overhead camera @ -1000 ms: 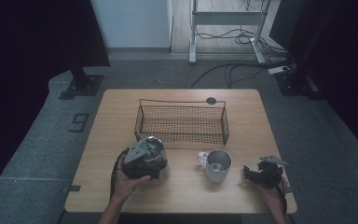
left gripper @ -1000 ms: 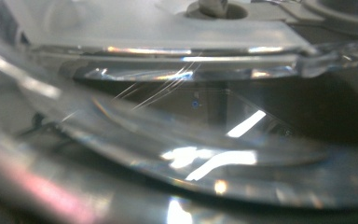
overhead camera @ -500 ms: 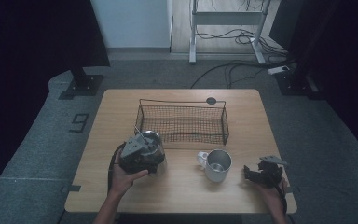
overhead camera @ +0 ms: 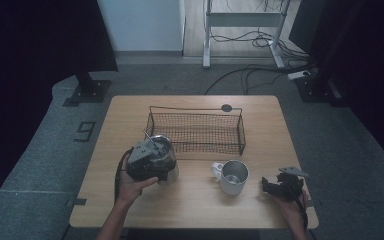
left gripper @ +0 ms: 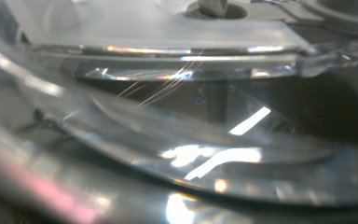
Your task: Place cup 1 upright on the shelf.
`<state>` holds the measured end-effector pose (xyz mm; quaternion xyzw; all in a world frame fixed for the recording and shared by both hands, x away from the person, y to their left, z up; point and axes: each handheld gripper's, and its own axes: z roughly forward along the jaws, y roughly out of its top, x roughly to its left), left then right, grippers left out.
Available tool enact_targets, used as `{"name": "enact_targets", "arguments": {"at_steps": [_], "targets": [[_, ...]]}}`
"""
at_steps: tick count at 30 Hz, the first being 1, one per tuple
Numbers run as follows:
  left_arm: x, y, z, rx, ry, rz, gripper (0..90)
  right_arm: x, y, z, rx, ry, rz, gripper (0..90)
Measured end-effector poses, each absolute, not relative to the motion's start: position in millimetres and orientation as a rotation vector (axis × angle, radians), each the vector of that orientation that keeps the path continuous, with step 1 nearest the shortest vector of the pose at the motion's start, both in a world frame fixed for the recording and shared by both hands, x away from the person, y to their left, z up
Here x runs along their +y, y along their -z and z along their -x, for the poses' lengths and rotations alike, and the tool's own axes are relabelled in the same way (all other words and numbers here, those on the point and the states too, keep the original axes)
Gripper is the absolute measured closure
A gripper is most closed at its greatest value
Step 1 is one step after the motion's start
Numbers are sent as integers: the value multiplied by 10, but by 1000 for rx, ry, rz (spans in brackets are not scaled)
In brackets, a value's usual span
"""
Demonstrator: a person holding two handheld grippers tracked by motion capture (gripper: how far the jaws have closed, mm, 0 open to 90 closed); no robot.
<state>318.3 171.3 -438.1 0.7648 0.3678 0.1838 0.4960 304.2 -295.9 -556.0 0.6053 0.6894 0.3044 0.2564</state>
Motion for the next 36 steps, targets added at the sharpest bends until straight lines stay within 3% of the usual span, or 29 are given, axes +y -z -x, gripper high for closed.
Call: {"name": "enact_targets", "arguments": {"at_steps": [36], "targets": [[1693,4246,-3415,900,-447,-1844,40,-2961,5560,-3040,1865,-827,-1644,88]]}}
